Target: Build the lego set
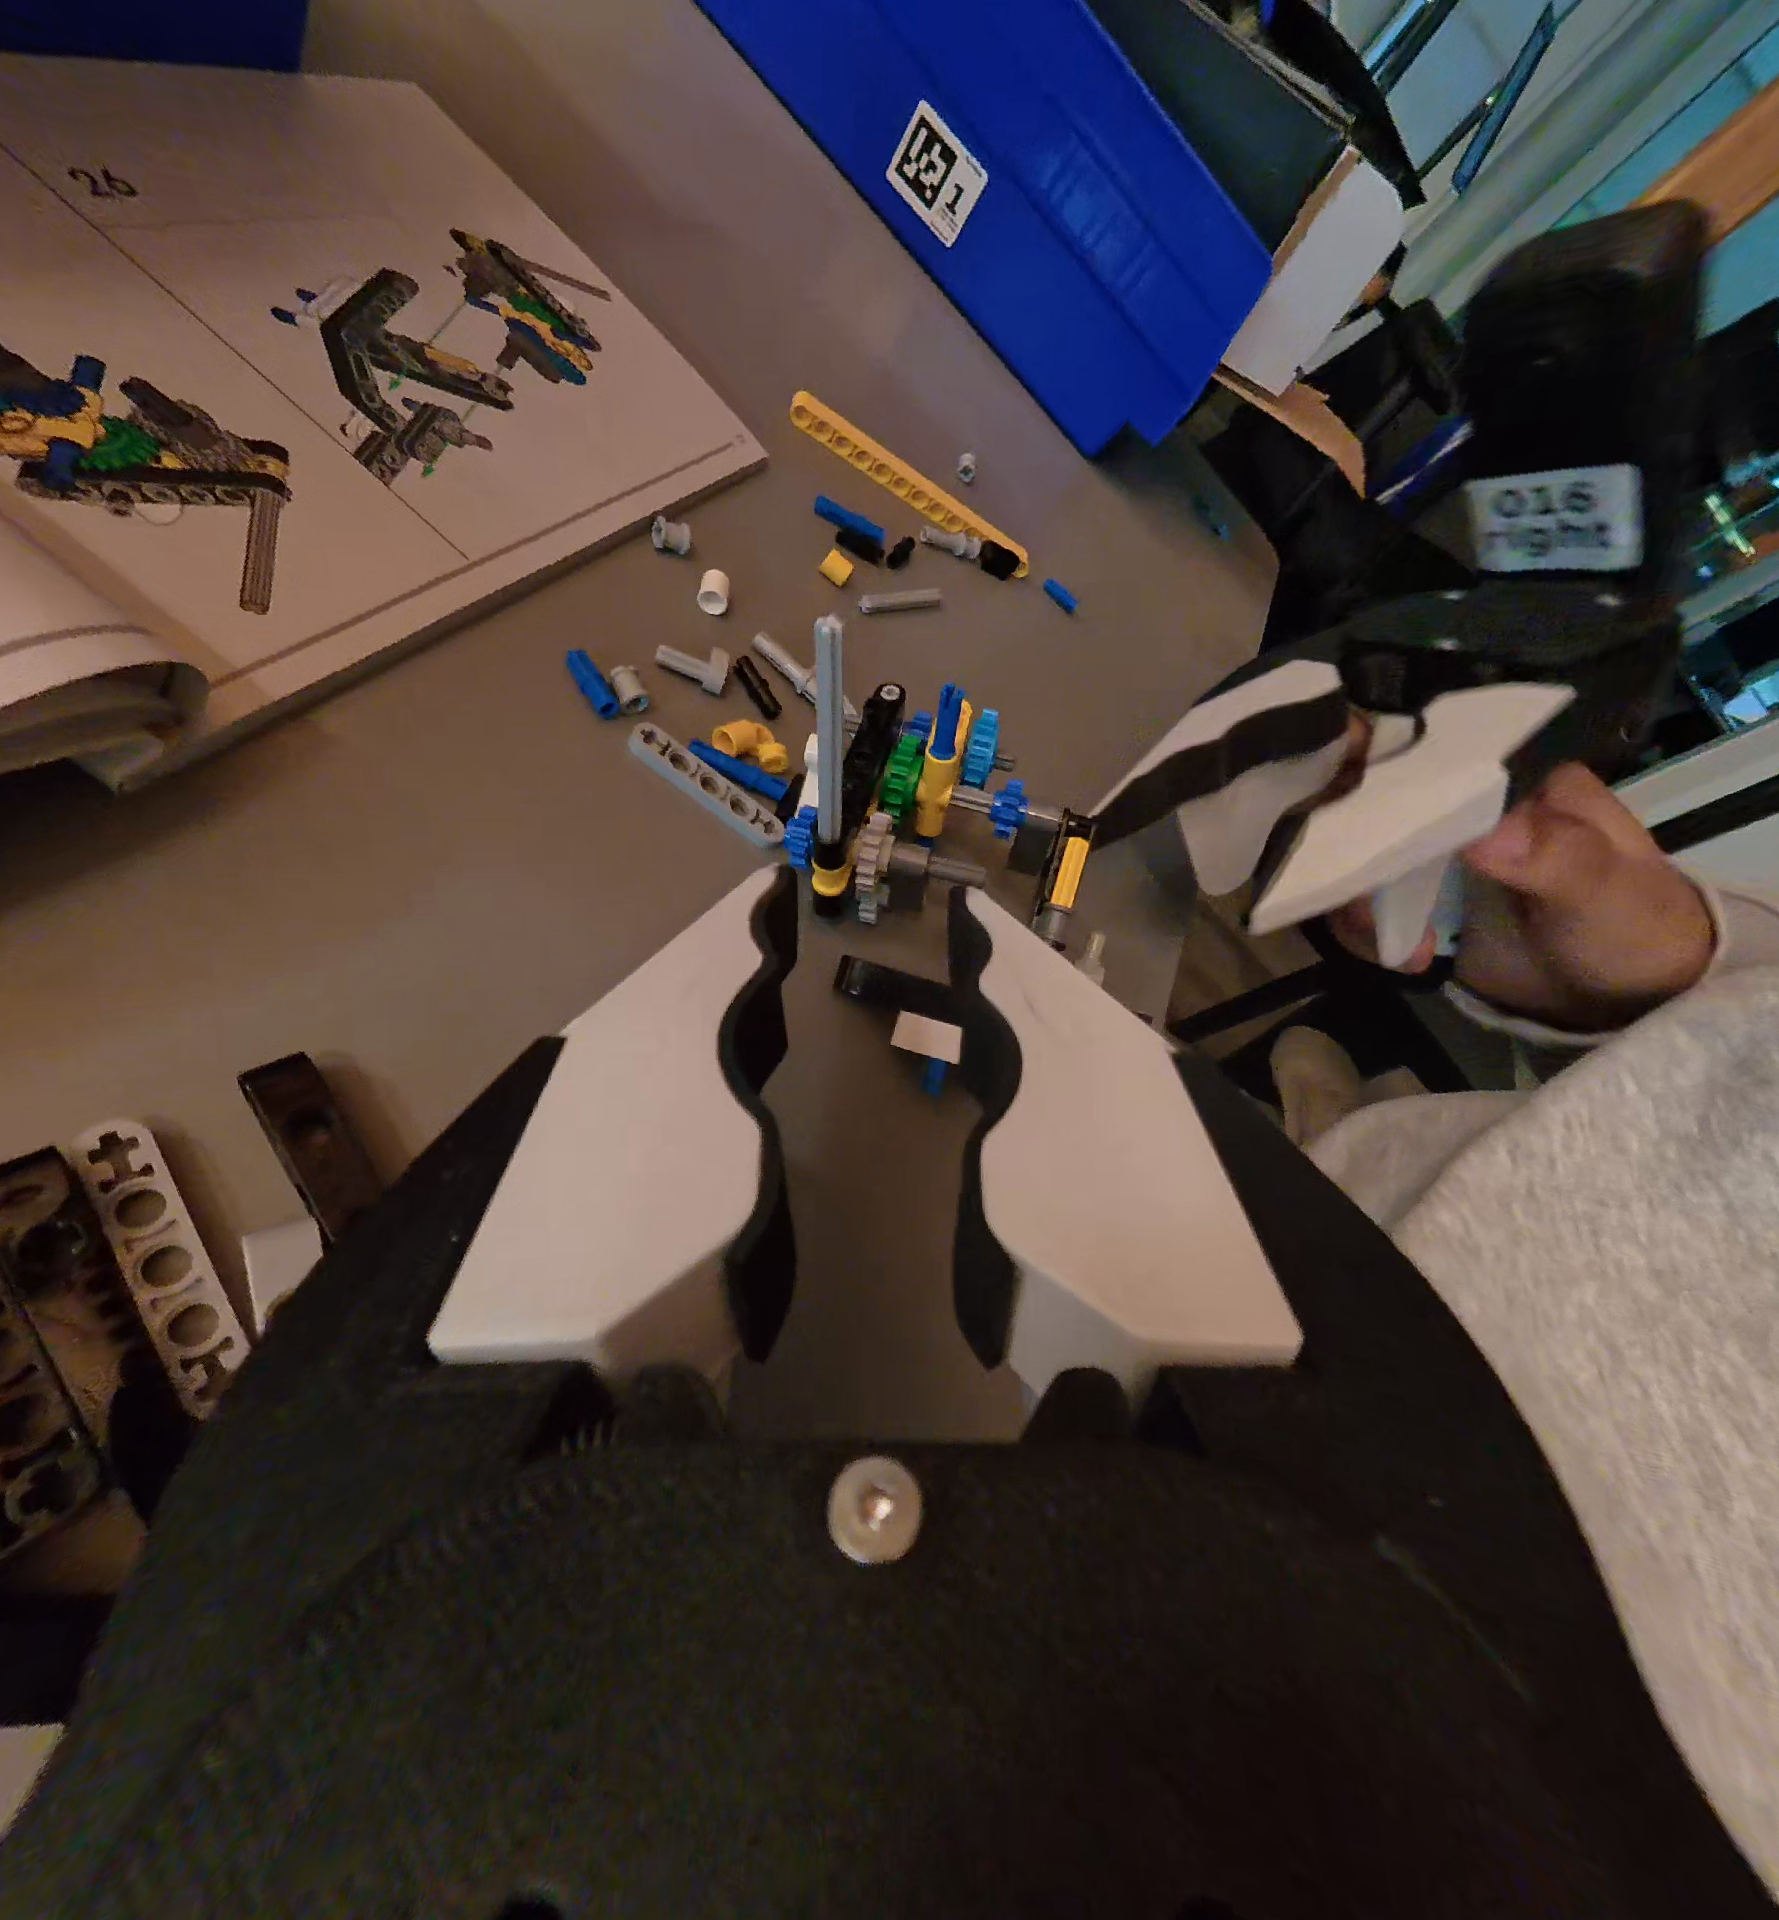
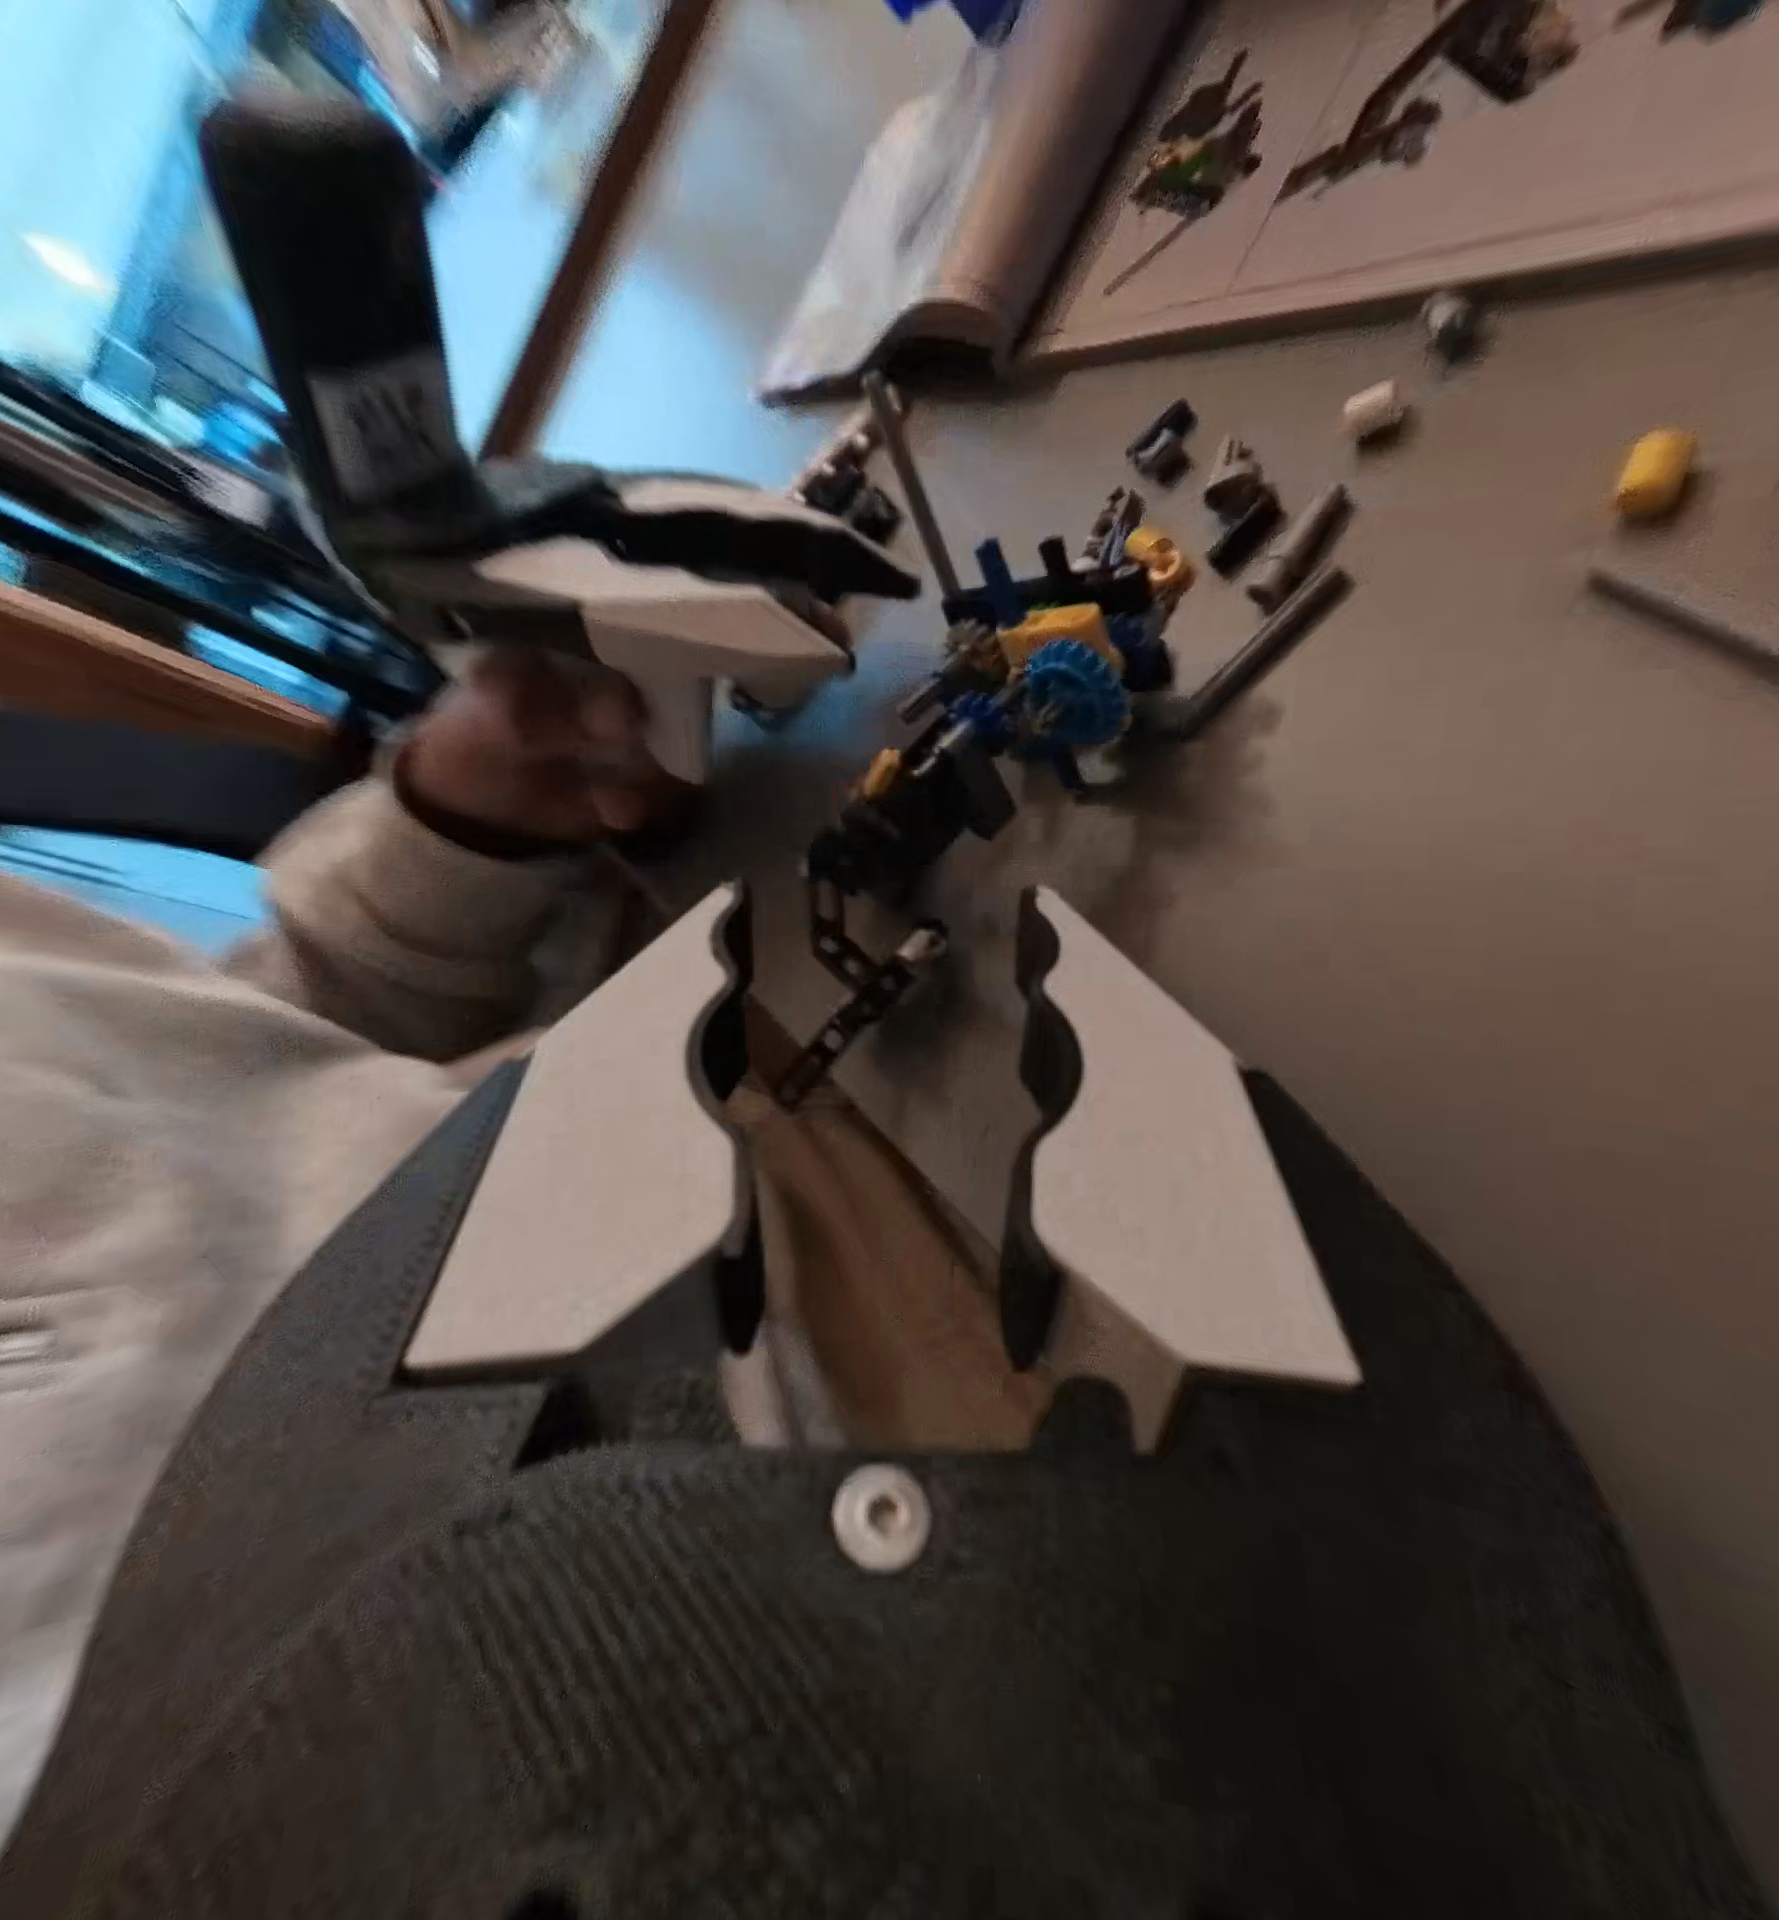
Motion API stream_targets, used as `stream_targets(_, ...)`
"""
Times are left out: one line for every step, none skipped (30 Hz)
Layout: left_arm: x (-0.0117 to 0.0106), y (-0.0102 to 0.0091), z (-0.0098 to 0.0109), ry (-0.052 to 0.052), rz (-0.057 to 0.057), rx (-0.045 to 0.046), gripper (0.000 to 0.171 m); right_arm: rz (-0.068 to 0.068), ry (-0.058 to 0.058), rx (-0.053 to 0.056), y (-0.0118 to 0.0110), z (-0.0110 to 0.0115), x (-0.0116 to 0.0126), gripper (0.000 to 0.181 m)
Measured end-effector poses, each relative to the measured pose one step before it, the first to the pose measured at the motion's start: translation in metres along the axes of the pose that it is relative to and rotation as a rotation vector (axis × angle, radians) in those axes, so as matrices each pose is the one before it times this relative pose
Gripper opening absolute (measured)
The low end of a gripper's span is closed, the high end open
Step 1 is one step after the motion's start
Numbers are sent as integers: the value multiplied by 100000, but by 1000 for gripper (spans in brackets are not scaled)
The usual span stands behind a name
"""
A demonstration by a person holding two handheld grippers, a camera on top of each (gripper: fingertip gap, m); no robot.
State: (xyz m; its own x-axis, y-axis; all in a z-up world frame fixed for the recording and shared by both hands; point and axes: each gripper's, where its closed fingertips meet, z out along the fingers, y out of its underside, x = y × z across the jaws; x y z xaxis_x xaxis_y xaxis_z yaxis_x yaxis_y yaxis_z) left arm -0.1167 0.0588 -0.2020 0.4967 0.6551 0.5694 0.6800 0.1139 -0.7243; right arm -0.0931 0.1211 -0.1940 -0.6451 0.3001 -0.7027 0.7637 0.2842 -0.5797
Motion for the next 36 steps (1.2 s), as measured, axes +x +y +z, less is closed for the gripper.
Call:
stream_targets(-121, -98, 37, -1140, 415, 328, 26, -8205, 6683, -969, 277, 241, 78, 49)
stream_targets(-152, -68, 83, -1262, 345, -91, 26, -7289, 5764, 365, 66, 178, -67, 47)
stream_targets(-133, -35, 141, -1036, 365, -421, 25, -5964, 4569, 1590, -114, 138, -170, 42)
stream_targets(-80, -3, 182, -676, 398, -806, 25, -4347, 3213, 2045, -195, 127, -194, 37)
stream_targets(-47, 52, 220, -425, 490, -1171, 25, -2659, 2124, 1693, -142, 130, -104, 34)
stream_targets(26, 73, 228, -2, 603, -1331, 24, -1121, 854, 1011, -74, 160, -43, 39)
stream_targets(36, 67, 228, 121, 517, -1277, 24, 842, 244, 746, -60, 187, 72, 43)
stream_targets(66, 76, 204, 196, 584, -1226, 23, 2162, -1185, 678, -62, 185, -32, 38)
stream_targets(27, 93, 184, -12, 512, -1280, 23, 2980, -2159, 1256, -172, 148, -109, 38)
stream_targets(38, 105, 153, 8, 383, -1103, 23, 2938, -2054, 2029, -281, 99, -99, 38)
stream_targets(47, 21, 88, 141, 179, -382, 23, 2292, -1344, 1824, -254, 89, -16, 36)
stream_targets(-17, 10, 43, -299, -75, -115, 22, 1759, 98, 723, -119, 121, 173, 34)
stream_targets(-23, -5, -8, -275, -170, 135, 22, 926, 1263, -219, -14, 129, 291, 32)
stream_targets(-14, 14, -17, -147, -323, 148, 21, -16, 2137, -1003, 75, 137, 354, 31)
stream_targets(97, 99, -7, 516, -340, -251, 19, -638, 2476, -1563, 147, 162, 368, 30)
stream_targets(154, 156, 25, 743, -270, -548, 19, -954, 2271, -1693, 144, 175, 296, 28)
stream_targets(109, 163, 11, 353, -188, -552, 18, -1073, 1341, -1197, 68, 128, 150, 27)
stream_targets(50, 133, 0, -193, 24, -482, 18, -854, 302, -459, -43, 70, -14, 25)
stream_targets(55, 106, -5, -208, 318, -386, 19, -548, 132, -273, -78, 33, -12, 21)
stream_targets(80, 106, -8, -55, 424, -291, 19, -396, 520, -327, -54, 31, 45, 21)
stream_targets(52, 88, -11, -159, 282, -267, 19, -529, 519, -413, -23, 10, 61, 20)
stream_targets(37, 93, 7, -191, 65, -356, 19, -416, 246, -426, 5, 9, 62, 18)
stream_targets(59, 87, 9, 9, 154, -320, 20, -204, -164, -437, 26, 3, 32, 18)
stream_targets(41, 58, 1, -58, 155, -159, 20, 208, -395, -258, -5, -11, 13, 18)
stream_targets(26, 42, 12, -125, 89, -145, 21, 598, -494, -135, -17, -11, 18, 17)
stream_targets(28, 18, 1, -46, 102, -24, 21, 690, -545, -176, -24, -11, 19, 17)
stream_targets(32, 20, -6, 80, 21, 13, 22, 742, -640, -203, -25, -6, -3, 17)
stream_targets(36, 38, -14, 128, -109, -65, 22, 985, -871, -109, -53, -33, -16, 17)
stream_targets(69, 69, 9, 270, -148, -191, 22, 1174, -1200, 91, -134, -66, -56, 16)
stream_targets(122, 110, 34, 539, -135, -389, 22, 1082, -1162, 26, -165, -91, -34, 16)
stream_targets(175, 120, 50, 741, -135, -413, 23, 838, -828, -267, -186, -124, 3, 16)
stream_targets(181, 92, 62, 570, -252, -158, 24, 597, -655, -813, -156, -127, 7, 16)
stream_targets(166, 50, 51, 398, -357, 95, 24, 379, -387, -1729, -56, -106, 44, 15)
stream_targets(155, 60, 31, 411, -296, 79, 25, 472, -421, -2534, 23, -89, 29, 15)
stream_targets(166, 63, 25, 644, -396, 2, 26, 852, -810, -3065, 50, -91, -46, 15)
stream_targets(205, 85, 8, 1072, -625, -107, 26, 801, -1178, -3685, 72, -117, -98, 15)
